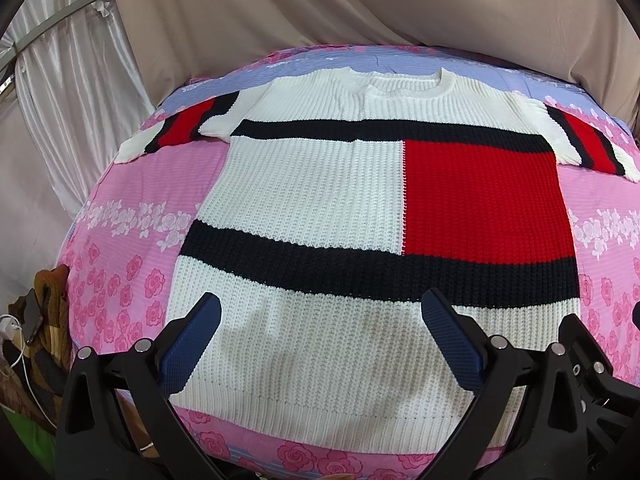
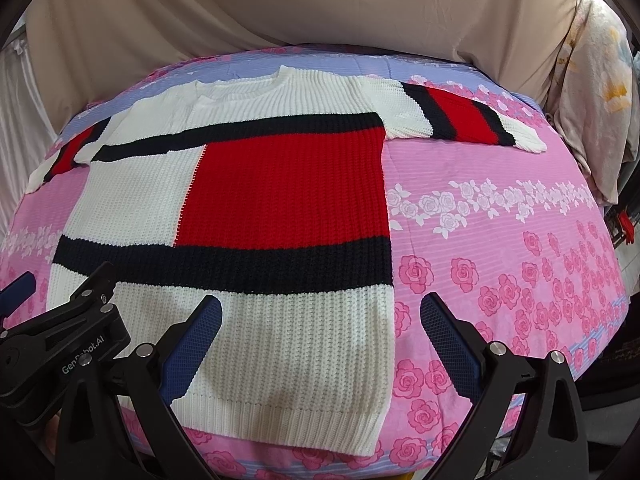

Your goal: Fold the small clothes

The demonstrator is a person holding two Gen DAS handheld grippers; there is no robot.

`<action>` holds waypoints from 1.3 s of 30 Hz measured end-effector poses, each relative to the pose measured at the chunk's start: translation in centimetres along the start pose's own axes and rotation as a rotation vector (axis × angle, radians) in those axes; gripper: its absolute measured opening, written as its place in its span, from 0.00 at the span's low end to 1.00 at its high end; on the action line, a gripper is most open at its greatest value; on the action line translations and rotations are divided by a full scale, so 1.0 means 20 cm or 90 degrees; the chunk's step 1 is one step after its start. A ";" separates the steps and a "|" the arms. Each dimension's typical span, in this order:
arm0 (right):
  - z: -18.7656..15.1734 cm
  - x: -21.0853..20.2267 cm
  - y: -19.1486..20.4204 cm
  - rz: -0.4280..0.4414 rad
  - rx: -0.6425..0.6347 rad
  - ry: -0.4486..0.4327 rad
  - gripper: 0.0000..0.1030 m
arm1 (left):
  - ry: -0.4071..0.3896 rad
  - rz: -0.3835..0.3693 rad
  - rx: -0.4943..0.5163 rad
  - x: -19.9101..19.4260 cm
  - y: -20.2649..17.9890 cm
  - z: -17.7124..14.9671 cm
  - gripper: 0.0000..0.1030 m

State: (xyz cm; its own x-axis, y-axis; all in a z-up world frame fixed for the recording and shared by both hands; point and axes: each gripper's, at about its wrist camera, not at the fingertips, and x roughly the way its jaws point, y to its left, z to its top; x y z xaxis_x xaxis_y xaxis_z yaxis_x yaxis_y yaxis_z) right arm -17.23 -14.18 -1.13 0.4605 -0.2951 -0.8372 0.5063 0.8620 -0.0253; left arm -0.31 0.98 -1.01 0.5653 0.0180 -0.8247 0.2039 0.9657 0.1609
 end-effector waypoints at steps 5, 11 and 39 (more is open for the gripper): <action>0.00 0.00 0.00 0.000 0.000 0.000 0.95 | 0.000 0.000 0.000 0.00 0.00 0.00 0.95; 0.04 0.03 -0.06 0.042 0.017 0.005 0.95 | 0.012 -0.029 -0.025 0.02 0.03 0.05 0.95; 1.03 1.22 -2.32 0.102 0.548 -0.037 0.07 | 0.030 -0.036 -0.059 0.38 -0.56 0.40 0.95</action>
State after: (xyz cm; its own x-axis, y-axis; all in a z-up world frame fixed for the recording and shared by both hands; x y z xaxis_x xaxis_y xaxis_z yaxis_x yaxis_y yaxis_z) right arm -14.43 -69.89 -9.11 0.5977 -0.2379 -0.7656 0.7958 0.2917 0.5307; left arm 8.04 -11.80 -4.70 0.5161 -0.0278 -0.8561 0.1586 0.9853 0.0637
